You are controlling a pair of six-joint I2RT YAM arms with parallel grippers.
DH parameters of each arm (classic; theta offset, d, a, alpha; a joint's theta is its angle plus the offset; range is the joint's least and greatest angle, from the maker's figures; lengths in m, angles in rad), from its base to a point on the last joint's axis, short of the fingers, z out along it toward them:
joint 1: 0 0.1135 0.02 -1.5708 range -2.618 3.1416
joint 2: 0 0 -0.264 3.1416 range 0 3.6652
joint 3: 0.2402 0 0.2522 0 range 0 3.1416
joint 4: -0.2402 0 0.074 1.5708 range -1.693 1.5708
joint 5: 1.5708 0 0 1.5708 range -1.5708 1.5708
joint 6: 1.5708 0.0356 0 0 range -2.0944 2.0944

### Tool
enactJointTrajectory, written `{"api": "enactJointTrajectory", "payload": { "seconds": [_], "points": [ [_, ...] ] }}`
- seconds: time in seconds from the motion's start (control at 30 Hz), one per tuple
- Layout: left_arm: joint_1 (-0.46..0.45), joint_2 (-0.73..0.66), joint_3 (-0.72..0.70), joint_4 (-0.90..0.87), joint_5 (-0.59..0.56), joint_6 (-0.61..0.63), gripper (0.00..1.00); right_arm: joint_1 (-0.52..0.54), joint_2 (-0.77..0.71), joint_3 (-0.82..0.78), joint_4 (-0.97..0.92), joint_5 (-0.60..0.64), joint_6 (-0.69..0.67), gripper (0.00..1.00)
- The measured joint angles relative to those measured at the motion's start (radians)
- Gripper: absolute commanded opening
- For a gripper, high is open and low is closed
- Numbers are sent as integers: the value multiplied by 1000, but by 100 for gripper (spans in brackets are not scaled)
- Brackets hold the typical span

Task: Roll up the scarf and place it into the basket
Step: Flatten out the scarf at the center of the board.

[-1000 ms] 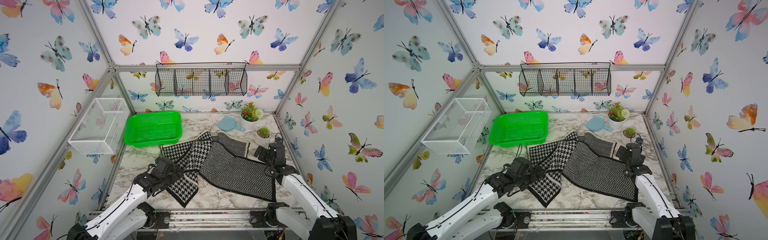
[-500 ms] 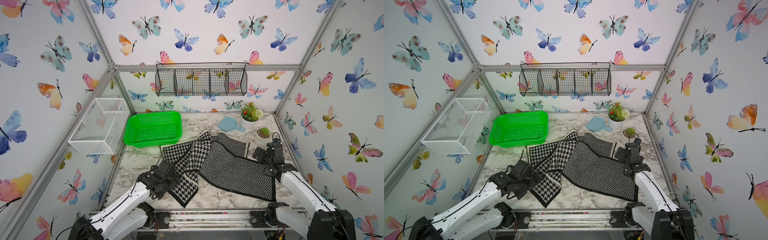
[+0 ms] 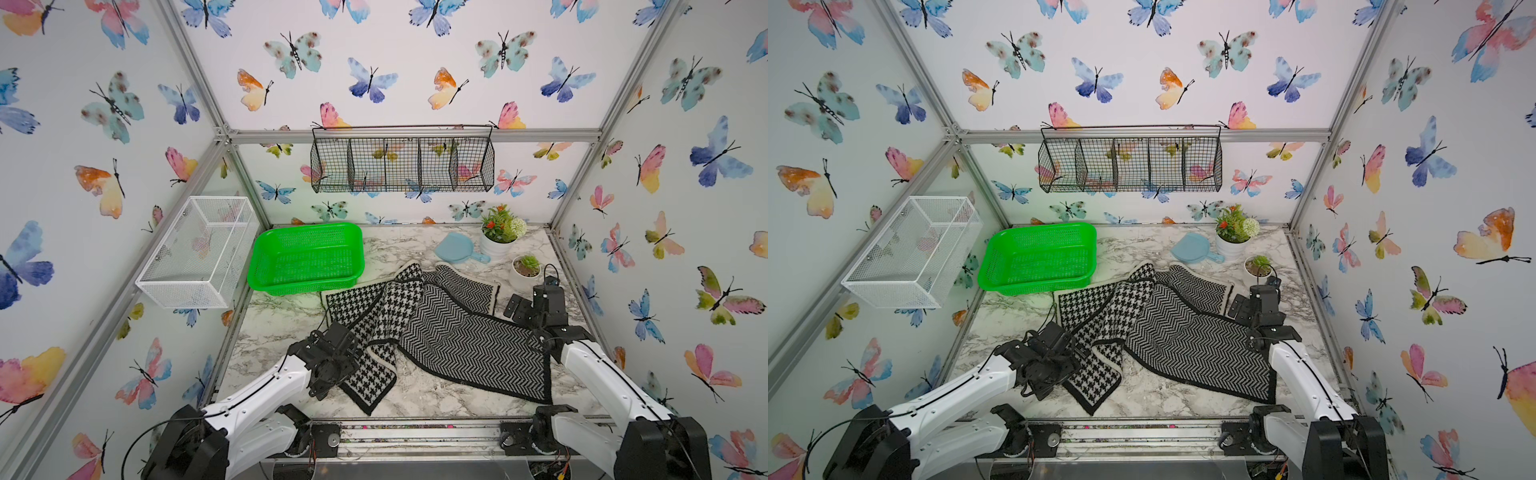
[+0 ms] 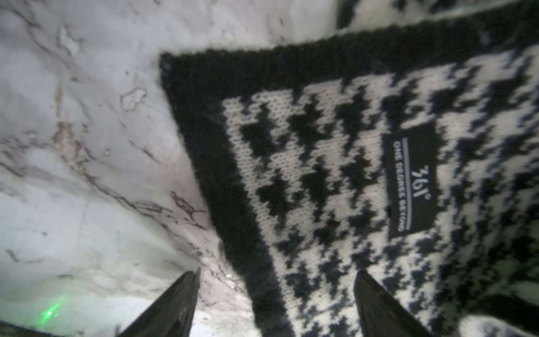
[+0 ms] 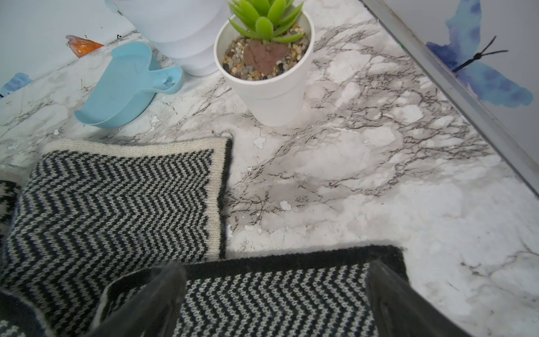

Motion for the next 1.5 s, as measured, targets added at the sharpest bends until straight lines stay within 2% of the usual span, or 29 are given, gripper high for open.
{"api": "enactJointTrajectory", "payload": {
  "seconds": [0.17, 0.3, 0.4, 0.47, 0.67, 0.83, 1.07, 1.2, 1.33, 1.47, 1.5],
  "points": [
    [2, 31, -14, 23, -11, 6, 37, 0, 0, 0, -12, -2, 8, 99],
    [27, 20, -35, 68, -9, 29, 26, 0, 0, 0, -42, 8, 13, 99],
    [46, 3, -51, 119, -2, 47, 8, 0, 3, 0, -69, 21, 16, 99],
    [54, -16, -69, 150, 2, 58, 2, 0, 10, 8, -94, 25, 22, 99],
    [65, -188, -87, 156, -14, 84, 0, 0, 46, 69, -179, 18, 52, 98],
    [105, -300, -16, 147, -48, 142, 0, 0, 71, 69, -250, -13, 90, 92],
    [229, -257, 78, 146, -13, 272, 0, 0, 125, 69, -347, -51, 168, 91],
    [339, -227, 106, 151, 47, 350, 0, 0, 166, 69, -417, -42, 226, 90],
    [452, -206, 135, 165, 122, 423, 0, 0, 142, 64, -459, -26, 279, 90],
    [513, -163, 151, 180, 190, 480, 0, 0, 132, 19, -458, -18, 312, 84],
    [519, -153, 153, 181, 203, 489, 0, 0, 142, 5, -458, -25, 318, 81]
  ]
}}
